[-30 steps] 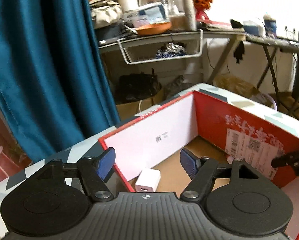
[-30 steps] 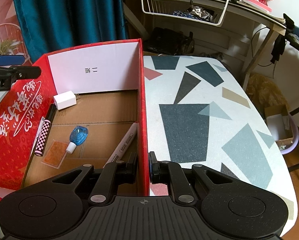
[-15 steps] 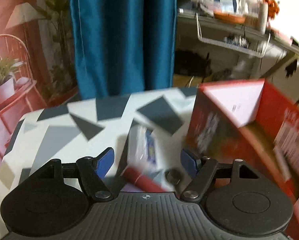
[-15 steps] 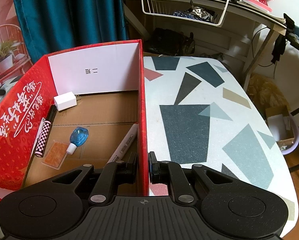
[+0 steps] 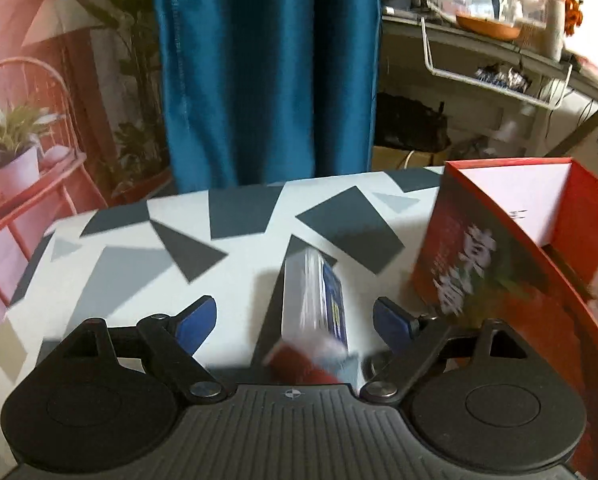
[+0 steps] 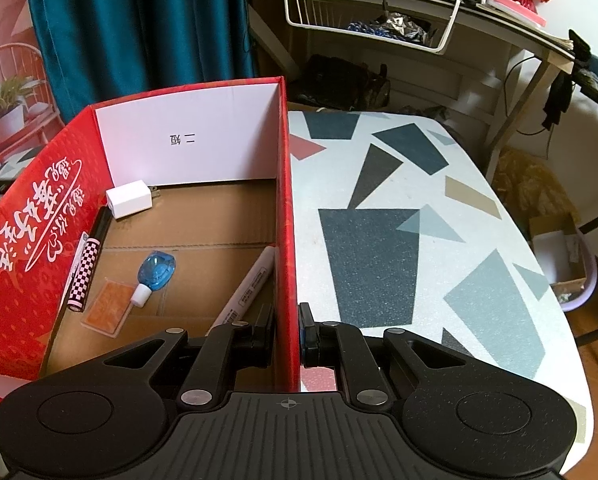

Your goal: Organize rigid objects

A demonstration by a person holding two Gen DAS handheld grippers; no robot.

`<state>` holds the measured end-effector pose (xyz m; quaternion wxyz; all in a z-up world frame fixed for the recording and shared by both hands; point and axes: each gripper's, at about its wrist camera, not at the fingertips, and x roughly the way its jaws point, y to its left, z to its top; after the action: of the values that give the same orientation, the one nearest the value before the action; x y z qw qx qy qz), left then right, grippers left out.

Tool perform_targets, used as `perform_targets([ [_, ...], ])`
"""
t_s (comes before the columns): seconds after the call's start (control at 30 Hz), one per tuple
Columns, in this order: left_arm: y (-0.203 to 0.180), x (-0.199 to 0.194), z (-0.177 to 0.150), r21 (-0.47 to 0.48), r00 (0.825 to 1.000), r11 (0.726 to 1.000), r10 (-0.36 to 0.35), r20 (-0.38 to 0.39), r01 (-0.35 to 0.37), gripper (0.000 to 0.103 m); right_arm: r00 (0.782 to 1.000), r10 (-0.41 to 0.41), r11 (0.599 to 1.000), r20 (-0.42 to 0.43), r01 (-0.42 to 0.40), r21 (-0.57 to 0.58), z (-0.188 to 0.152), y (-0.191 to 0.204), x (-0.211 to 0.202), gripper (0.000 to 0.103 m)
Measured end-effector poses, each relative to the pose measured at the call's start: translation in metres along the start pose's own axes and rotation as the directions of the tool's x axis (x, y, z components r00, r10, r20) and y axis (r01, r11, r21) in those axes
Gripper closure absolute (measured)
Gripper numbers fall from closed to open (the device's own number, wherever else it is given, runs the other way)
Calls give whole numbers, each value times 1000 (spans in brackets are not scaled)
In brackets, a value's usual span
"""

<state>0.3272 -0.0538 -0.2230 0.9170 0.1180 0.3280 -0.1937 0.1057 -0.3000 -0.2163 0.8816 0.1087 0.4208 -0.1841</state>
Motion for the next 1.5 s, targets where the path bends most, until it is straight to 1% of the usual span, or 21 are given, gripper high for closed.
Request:
perform_targets([
  [0.1, -7, 22, 8, 15, 999, 1000, -3, -48, 4, 16, 1000, -2, 1000, -6, 2, -9, 0, 1, 0, 92],
  [0.2, -9, 40, 10, -18, 996, 1000, -11, -86, 10, 18, 1000, -2, 1000, -12, 2, -16, 1, 1, 1, 92],
  [0.33, -4, 53, 8, -101, 993, 995, -32, -117, 20, 28, 1000, -3, 1000, -17, 3, -25, 2, 2, 2, 92],
  [0.4, -3, 55, 7, -107, 992, 994, -34, -119, 21, 30, 1000, -5, 1000, -19, 4, -30, 2, 3, 2, 92],
  [0.43, -3, 55, 6, -105, 992, 994, -33, -119, 21, 36, 1000, -5, 1000, -19, 5, -31, 2, 3, 2, 92],
  [0.47, -3, 55, 6, -105, 992, 994, -34, -121, 22, 48, 1000, -5, 999, -19, 5, -32, 2, 3, 2, 92],
  [0.53, -3, 55, 5, -111, 991, 993, -42, -126, 28, 66, 1000, -5, 1000, -20, 5, -31, 2, 3, 3, 92],
  [0.57, -3, 53, 4, -116, 992, 993, -35, -124, 21, 72, 1000, -6, 999, -20, 5, -32, 2, 3, 3, 92],
  [0.6, -3, 51, 4, -114, 992, 993, -29, -120, 15, 74, 1000, -5, 1000, -20, 5, -31, 3, 3, 3, 92],
  [0.7, -6, 42, 5, -90, 995, 996, -8, -99, -1, 74, 1000, -5, 1000, -20, 4, -31, 3, 3, 3, 92],
  [0.83, -6, 25, 12, -79, 998, 997, -14, -59, 9, 74, 1000, -4, 1000, -18, 4, -26, 2, 4, 3, 92],
  [0.93, -7, 7, 21, -81, 999, 996, -32, -32, 30, 74, 1000, -3, 1000, -15, 3, -20, 3, 3, 3, 92],
  [1.03, -14, -17, 31, -69, 998, 995, -70, 9, 70, 74, 1000, -4, 1000, -14, 3, -18, 2, 2, 3, 92],
  [1.13, -29, -42, 42, -39, 990, 991, -127, 69, 130, 74, 1000, -3, 1000, -14, 3, -17, 2, 2, 3, 92],
  [1.23, -49, -62, 50, 9, 976, 983, -183, 121, 184, 74, 1000, -3, 1000, -14, 3, -17, 2, 2, 2, 92],
  [1.33, -71, -72, 55, 62, 959, 969, -246, 141, 239, 76, 1000, -4, 1000, -14, 4, -18, 2, 2, 2, 92],
  [1.43, -85, -71, 54, 100, 961, 969, -240, 136, 228, 76, 1000, -3, 1000, -15, 2, -20, 2, 1, 2, 92],
  [1.5, -82, -64, 48, 87, 966, 971, -230, 120, 221, 74, 1000, 0, 1000, -13, 0, -21, 1, 0, 2, 92],
])
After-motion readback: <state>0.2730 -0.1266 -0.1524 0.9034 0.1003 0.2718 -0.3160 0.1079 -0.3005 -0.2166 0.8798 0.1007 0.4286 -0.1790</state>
